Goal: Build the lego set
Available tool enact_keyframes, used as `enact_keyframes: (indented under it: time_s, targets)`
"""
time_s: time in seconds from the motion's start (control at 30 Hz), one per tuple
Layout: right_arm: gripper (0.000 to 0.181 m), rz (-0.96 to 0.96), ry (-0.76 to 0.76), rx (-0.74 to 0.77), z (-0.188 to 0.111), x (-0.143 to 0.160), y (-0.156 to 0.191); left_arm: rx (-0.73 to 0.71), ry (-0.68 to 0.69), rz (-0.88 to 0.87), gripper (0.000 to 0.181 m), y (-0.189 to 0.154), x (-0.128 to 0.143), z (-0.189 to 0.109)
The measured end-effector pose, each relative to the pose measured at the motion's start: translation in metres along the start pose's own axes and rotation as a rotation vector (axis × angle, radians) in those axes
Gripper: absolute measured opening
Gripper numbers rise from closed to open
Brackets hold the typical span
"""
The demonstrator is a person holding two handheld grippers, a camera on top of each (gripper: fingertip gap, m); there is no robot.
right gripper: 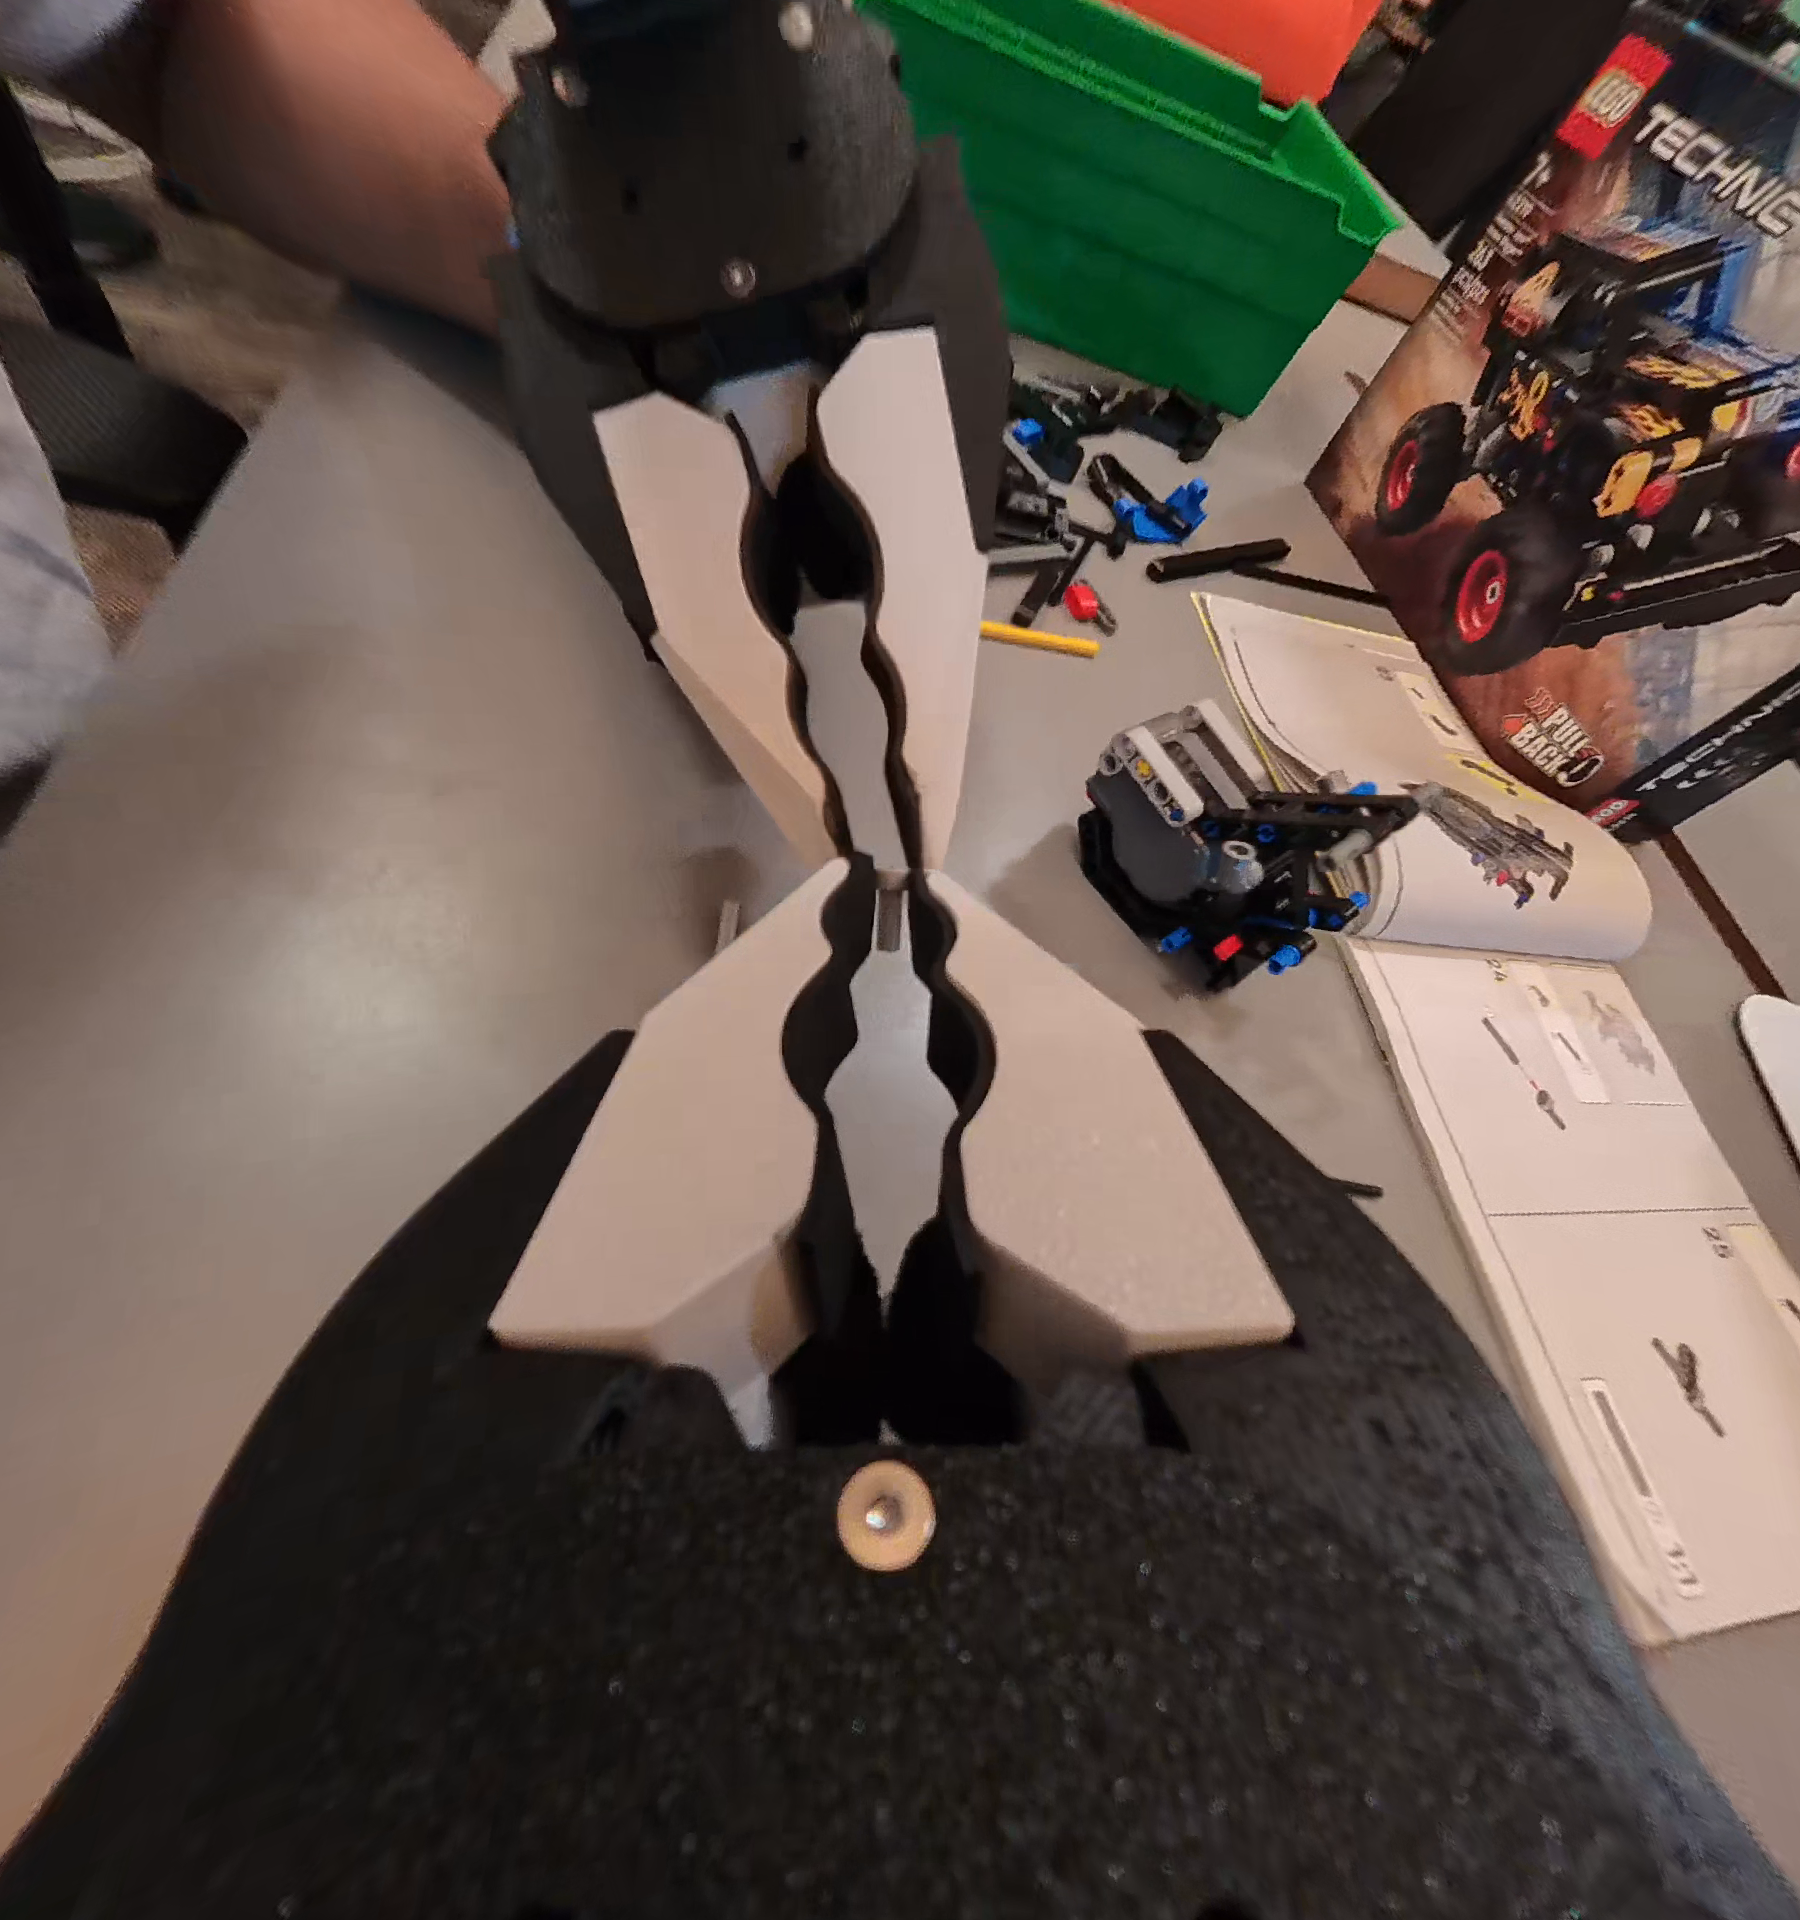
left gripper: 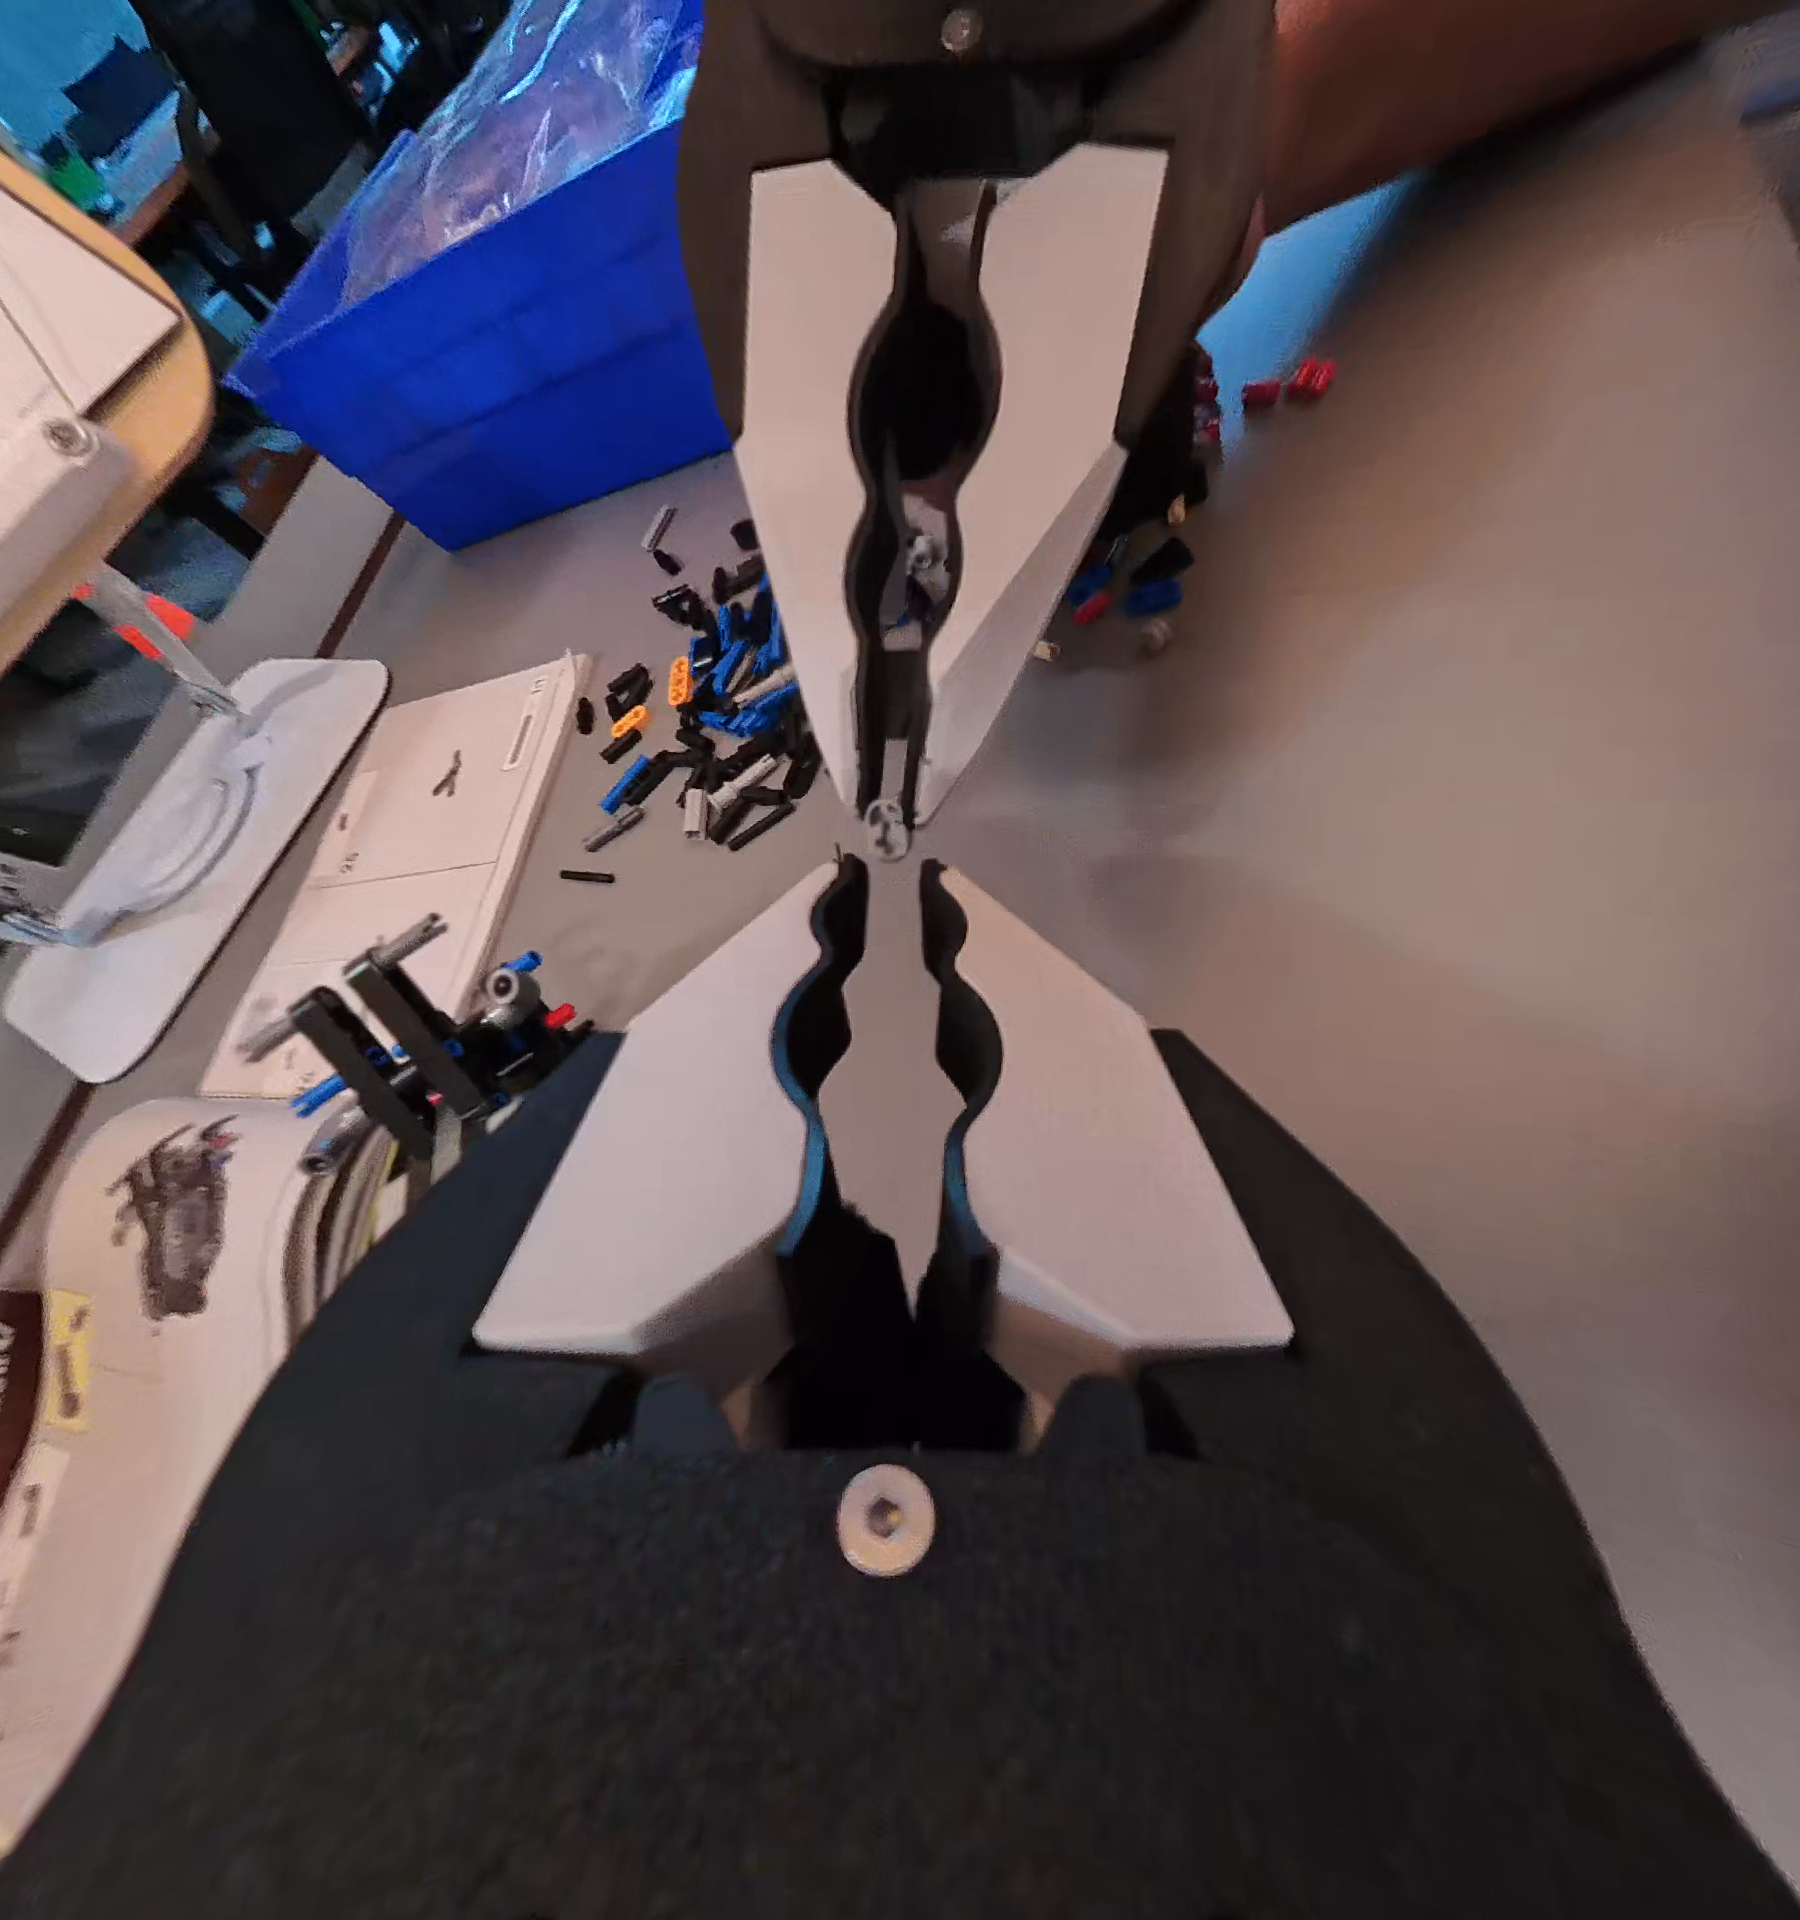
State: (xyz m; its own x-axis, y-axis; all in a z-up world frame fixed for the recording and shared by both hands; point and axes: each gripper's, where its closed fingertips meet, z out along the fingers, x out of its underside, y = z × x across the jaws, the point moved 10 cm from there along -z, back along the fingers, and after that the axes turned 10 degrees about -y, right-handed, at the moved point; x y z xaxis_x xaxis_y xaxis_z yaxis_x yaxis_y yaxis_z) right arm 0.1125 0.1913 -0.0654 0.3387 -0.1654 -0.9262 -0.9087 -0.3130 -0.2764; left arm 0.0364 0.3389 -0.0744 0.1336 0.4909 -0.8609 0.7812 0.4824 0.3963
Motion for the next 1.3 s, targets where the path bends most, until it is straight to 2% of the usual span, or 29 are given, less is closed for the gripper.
enact_keyframes:
  time_s: [0.13,0.2,0.23,0.57,1.07,1.17,1.23,1.3]
  targets:
    - [0.006,0.078,-0.075,-0.040,-0.003,-0.002,-0.002,0.061,-0.044,-0.108,0.013,0.000,0.000,0.001]
    - [0.006,0.054,-0.085,-0.046,-0.003,-0.001,0.000,0.062,-0.058,-0.128,0.004,0.000,-0.001,0.001]
    - [0.006,0.045,-0.084,-0.040,-0.003,-0.001,0.001,0.056,-0.052,-0.124,0.000,0.002,0.000,0.000]
    - [0.007,0.032,-0.069,-0.033,0.002,0.004,0.005,0.044,0.001,-0.023,0.000,-0.003,0.001,0.002]
    - [0.007,0.016,-0.052,-0.040,0.002,0.004,0.005,0.073,-0.037,-0.117,0.000,0.000,0.000,0.001]
    - [0.007,-0.029,-0.049,-0.007,0.001,0.000,0.005,0.083,-0.045,-0.233,0.000,0.005,0.002,0.002]
    - [0.007,-0.104,-0.027,0.046,0.000,-0.002,0.006,0.123,-0.056,-0.412,0.001,0.015,0.006,0.001]
    - [0.007,-0.174,0.011,0.095,0.000,-0.003,0.007,0.197,-0.092,-0.616,0.014,0.024,0.011,0.001]
